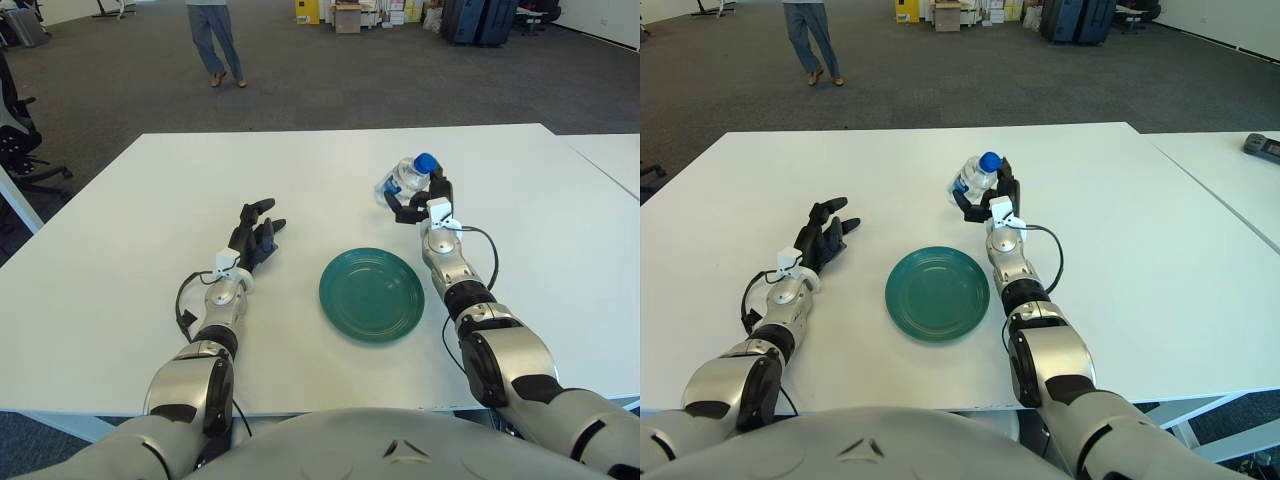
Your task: Put the bottle into the plate.
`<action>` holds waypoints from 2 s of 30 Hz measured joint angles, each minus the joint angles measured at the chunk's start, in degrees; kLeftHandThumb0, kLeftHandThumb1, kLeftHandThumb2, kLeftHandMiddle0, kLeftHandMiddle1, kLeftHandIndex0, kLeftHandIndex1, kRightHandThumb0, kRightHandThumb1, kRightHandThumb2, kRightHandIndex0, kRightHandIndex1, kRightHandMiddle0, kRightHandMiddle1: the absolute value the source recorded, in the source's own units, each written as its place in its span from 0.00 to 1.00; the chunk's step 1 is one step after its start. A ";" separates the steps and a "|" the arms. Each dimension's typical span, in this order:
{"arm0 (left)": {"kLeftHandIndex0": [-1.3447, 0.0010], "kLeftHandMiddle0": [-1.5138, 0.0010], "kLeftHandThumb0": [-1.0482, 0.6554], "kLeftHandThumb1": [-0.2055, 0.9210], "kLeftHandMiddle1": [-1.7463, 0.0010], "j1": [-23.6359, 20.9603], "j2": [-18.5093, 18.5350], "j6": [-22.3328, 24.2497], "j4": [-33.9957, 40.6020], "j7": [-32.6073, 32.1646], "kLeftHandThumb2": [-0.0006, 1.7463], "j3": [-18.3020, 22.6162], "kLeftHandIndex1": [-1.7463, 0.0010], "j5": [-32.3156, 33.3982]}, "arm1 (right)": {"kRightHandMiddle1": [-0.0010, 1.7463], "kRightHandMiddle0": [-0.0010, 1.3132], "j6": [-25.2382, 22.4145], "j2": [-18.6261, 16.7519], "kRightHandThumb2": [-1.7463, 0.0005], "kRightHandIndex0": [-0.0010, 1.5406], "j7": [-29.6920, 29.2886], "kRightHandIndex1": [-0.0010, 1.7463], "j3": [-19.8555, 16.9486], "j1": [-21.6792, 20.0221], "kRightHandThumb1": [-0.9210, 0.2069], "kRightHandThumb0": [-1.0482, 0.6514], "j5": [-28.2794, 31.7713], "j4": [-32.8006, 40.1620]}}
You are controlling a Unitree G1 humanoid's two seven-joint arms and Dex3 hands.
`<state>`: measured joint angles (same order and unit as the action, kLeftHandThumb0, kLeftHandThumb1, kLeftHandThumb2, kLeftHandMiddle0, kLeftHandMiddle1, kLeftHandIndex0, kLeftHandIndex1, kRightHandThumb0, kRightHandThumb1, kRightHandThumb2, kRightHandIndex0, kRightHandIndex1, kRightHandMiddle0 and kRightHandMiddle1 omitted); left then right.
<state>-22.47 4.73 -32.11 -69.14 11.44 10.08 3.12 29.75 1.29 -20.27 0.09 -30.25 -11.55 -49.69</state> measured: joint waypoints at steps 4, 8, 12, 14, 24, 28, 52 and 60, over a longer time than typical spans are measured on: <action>0.93 0.70 0.19 1.00 0.59 -0.06 -0.04 0.02 -0.13 0.27 0.48 0.11 0.36 0.37 | 1.00 0.77 1.35 0.03 0.23 0.84 0.90 1.00 1.70 2.96 0.59 0.56 -1.11 5.36; 0.92 0.70 0.19 1.00 0.58 -0.10 -0.18 0.02 -0.13 0.49 0.48 0.17 0.36 0.79 | 1.00 0.76 1.27 -0.21 0.24 0.84 1.51 1.00 3.55 6.15 0.58 0.55 -2.84 8.78; 0.92 0.70 0.19 1.00 0.58 -0.10 -0.30 -0.05 -0.06 0.58 0.48 0.12 0.37 0.89 | 1.00 0.76 0.74 -0.16 0.24 0.84 3.08 1.00 5.11 9.65 0.58 0.55 -3.89 11.92; 0.92 0.71 0.19 1.00 0.58 -0.09 -0.28 -0.07 -0.07 0.57 0.48 0.09 0.37 0.89 | 1.00 0.76 0.44 -0.08 0.24 0.84 3.96 1.00 5.50 10.97 0.58 0.56 -4.03 13.04; 0.93 0.72 0.17 1.00 0.58 -0.03 -0.14 -0.09 -0.11 0.56 0.49 -0.09 0.37 0.86 | 1.00 0.78 -0.01 2.70 0.24 0.85 9.22 1.00 6.83 15.55 0.58 0.57 -4.71 17.70; 0.93 0.72 0.17 1.00 0.58 -0.02 -0.11 -0.09 -0.11 0.55 0.48 -0.09 0.37 0.87 | 1.00 0.78 -0.03 3.73 0.24 0.85 11.88 1.00 7.49 16.38 0.57 0.57 -4.71 18.47; 0.93 0.72 0.17 1.00 0.58 -0.05 -0.05 -0.03 -0.15 0.56 0.48 -0.19 0.37 0.86 | 1.00 0.77 -1.25 7.89 0.24 0.84 24.64 1.00 9.03 20.96 0.58 0.57 -4.47 25.60; 0.93 0.73 0.17 1.00 0.58 -0.08 -0.04 0.02 -0.16 0.56 0.48 -0.23 0.37 0.85 | 1.00 0.76 -1.39 8.03 0.24 0.84 25.23 1.00 9.03 21.36 0.58 0.56 -4.48 27.08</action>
<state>-22.55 4.68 -32.09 -69.30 12.00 9.85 3.97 28.36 9.32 4.96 9.12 -8.89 -16.04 -22.61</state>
